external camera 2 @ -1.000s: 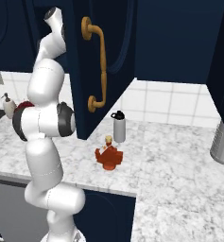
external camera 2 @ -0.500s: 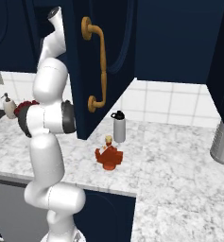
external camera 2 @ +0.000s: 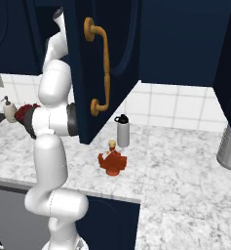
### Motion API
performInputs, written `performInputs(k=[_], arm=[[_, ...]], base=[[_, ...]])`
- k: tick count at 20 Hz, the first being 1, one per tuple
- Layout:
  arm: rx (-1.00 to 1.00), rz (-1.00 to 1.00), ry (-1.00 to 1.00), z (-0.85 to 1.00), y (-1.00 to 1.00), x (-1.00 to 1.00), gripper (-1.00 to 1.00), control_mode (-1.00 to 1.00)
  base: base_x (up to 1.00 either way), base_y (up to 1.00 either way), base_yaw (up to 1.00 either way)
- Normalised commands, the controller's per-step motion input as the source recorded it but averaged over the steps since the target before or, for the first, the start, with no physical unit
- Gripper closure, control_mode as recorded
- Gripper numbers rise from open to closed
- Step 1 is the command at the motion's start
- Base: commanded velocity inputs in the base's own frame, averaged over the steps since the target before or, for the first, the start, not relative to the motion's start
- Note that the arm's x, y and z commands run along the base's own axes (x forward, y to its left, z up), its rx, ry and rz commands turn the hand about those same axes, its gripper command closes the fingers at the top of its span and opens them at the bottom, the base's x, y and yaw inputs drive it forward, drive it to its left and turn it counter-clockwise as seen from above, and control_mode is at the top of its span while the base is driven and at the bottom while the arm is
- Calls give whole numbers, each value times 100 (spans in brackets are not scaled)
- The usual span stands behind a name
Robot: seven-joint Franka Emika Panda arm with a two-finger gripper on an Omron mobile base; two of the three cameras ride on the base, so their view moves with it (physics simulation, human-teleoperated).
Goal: Put the shaker and condiment bottle from the counter next to their counterparts in the cabinet.
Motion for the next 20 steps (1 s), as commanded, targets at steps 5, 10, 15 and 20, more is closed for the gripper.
performInputs(k=[5,10,15,20], arm=[[0,0,0,0,0,12,100,-100],[0,0,0,-1,-1,0,100,-100],[0,0,0,0,-4,0,100,-100],[0,0,0,0,0,0,100,-100]], base=[[0,0,0],[0,0,0],[0,0,0],[0,0,0]])
